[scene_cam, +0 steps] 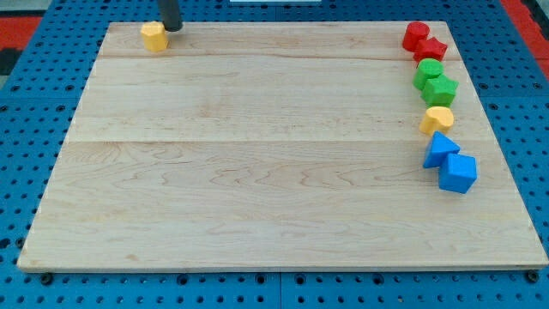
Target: Move the arm towards left to the blue triangle
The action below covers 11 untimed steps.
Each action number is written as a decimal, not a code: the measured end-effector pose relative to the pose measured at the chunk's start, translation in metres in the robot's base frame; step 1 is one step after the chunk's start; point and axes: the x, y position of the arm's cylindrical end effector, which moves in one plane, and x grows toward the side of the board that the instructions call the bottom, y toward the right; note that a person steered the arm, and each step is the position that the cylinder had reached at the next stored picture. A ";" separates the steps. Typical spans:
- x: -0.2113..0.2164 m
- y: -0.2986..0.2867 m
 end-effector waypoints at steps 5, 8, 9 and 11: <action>0.017 -0.019; 0.047 0.172; 0.192 0.222; 0.390 0.361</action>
